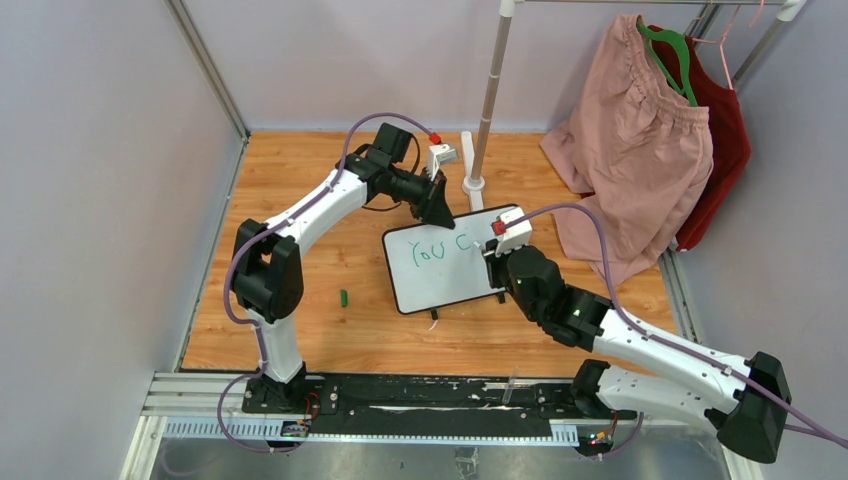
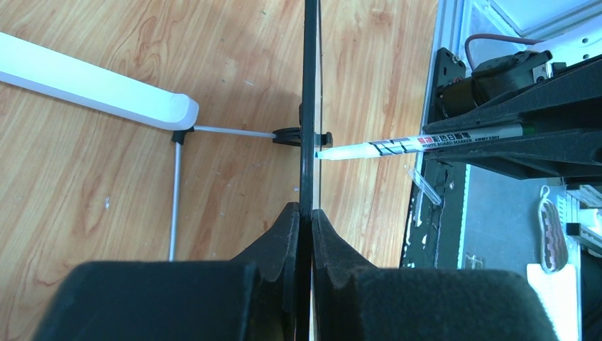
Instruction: Write a sentence on the whiteboard
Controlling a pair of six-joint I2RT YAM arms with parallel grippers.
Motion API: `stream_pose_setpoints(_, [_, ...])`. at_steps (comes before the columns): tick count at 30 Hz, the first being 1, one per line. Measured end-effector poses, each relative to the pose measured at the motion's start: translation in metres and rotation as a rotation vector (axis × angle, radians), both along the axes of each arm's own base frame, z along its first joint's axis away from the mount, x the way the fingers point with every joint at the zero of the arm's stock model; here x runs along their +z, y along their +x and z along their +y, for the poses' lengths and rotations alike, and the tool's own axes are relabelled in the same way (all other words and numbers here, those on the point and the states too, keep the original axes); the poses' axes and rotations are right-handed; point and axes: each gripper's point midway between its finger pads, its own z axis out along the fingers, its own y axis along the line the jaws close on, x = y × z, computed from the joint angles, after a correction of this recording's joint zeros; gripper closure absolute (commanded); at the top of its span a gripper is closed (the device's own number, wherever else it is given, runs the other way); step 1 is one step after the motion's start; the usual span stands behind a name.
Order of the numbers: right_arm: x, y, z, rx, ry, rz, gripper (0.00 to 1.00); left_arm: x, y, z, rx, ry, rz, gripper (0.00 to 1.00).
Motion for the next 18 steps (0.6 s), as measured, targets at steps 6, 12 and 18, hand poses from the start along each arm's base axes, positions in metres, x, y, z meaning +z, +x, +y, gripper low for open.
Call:
stream_pose_setpoints(6, [0.0001,-0.001,0.0062,0.027,0.011,0.003,1.0,0.0002,0.0,0.0,0.0,0.0,0.0,1.0])
stream_pose_setpoints(12, [-0.003,-0.0029,0.0105,0.051,0.01,0.016,1.0,0.0,0.0003,0.0,0.001,0.001,-0.001,1.0])
stream_pose_setpoints(18, [-0.0063,-0.0051,0.008,0.053,-0.005,0.028,1.0,0.0001,0.0003,0.0,0.001,0.0,-0.002,1.0])
